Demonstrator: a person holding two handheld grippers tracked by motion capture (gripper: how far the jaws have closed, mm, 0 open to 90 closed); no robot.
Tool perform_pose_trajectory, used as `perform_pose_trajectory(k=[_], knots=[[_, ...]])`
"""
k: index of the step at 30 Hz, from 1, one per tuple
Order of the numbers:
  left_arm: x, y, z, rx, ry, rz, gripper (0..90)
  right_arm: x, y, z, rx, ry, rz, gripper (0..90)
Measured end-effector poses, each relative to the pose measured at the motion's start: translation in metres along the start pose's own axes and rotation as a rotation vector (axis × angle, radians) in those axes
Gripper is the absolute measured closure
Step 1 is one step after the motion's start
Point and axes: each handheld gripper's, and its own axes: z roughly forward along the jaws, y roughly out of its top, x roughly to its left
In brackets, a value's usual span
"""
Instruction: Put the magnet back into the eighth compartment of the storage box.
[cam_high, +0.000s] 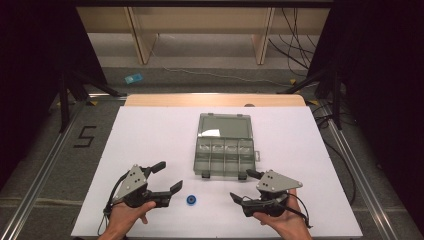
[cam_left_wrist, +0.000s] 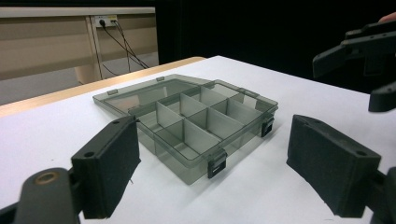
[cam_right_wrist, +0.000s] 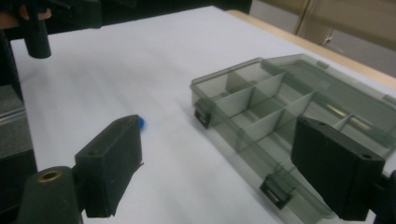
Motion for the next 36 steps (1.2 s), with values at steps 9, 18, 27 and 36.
perform_pose_trajectory(k=[9, 18, 27, 36], knots=[[0.000, 0.000, -0.001, -0.005, 0.002, -0.006, 16.5, 0.015, 0.009, 0.025, 0.115, 0.082, -0.045, 19.1], [0.001, 0.000, -0.001, -0.005, 0.006, -0.004, 16.4, 0.021, 0.021, 0.051, 0.194, 0.132, -0.094, 22.3], [0.002, 0.000, -0.002, -0.003, 0.011, 0.000, 16.4, 0.027, 0.030, 0.076, 0.268, 0.182, -0.135, 23.1], [0.002, 0.000, -0.002, -0.004, 0.016, -0.002, 16.3, 0.034, 0.037, 0.095, 0.327, 0.229, -0.168, 25.2]])
